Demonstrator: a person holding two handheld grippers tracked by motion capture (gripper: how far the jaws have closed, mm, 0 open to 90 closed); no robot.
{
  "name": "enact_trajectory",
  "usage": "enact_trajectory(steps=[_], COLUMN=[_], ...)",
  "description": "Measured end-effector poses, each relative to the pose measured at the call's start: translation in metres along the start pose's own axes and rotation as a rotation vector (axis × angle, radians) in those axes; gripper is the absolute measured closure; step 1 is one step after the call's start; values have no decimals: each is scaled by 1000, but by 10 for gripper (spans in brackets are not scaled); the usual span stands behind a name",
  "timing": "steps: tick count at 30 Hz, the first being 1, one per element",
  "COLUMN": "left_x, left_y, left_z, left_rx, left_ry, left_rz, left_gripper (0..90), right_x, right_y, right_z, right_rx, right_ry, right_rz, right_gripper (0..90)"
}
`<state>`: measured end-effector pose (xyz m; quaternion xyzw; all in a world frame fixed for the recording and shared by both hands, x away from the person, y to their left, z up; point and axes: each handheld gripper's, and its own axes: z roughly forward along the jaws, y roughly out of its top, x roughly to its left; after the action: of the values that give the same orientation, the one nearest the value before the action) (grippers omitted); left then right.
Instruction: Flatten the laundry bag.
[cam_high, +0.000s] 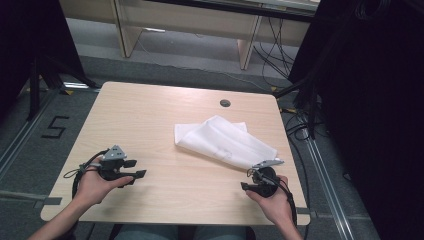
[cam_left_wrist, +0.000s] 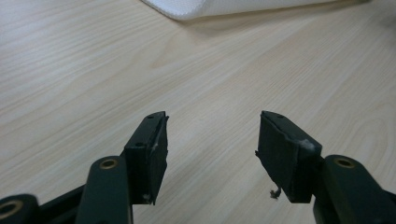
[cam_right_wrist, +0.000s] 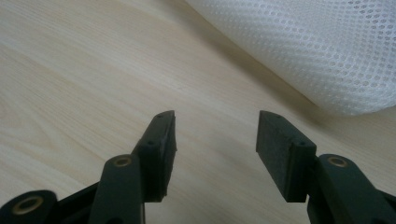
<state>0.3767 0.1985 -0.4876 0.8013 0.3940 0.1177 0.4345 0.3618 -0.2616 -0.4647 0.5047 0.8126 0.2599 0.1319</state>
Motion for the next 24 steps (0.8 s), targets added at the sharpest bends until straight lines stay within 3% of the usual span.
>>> enact_trajectory(steps=[3, 5, 6, 7, 13, 14, 15, 18, 20, 24], left_x=[-2, -2, -2, -2, -3, -3, -5, -6, -6, -5], left_y=[1, 2, 2, 1, 1, 2, 1, 0, -1, 0], left_z=[2, 2, 2, 1, 0, -1, -1, -2, -4, -3], left_rx=[16, 18, 19, 19, 17, 18, -10, -15, 11, 5], left_ry=[-2, -5, -3, -3, -6, -17, -17, -24, -15, -16], left_rz=[27, 34, 33, 33, 31, 38, 41, 36, 38, 43], left_gripper=[418, 418, 417, 417, 419, 419, 420, 420, 420, 419], right_x=[-3, -2, -6, -4, -6, -8, -7, -7, -9, -10], right_y=[2, 2, 4, 3, 7, 8, 13, 19, 27, 38], right_z=[-2, -2, 0, -2, 0, 0, -1, -2, 2, 11], right_rx=[17, 19, 1, 23, 1, -18, -33, -59, -63, -44], right_ry=[6, 3, -2, -1, -12, -28, -51, -59, -78, -73], right_rz=[-20, -4, -42, -11, -8, -54, -62, -63, -99, -136], right_gripper=[472, 466, 458, 457, 443, 438, 413, 389, 349, 292])
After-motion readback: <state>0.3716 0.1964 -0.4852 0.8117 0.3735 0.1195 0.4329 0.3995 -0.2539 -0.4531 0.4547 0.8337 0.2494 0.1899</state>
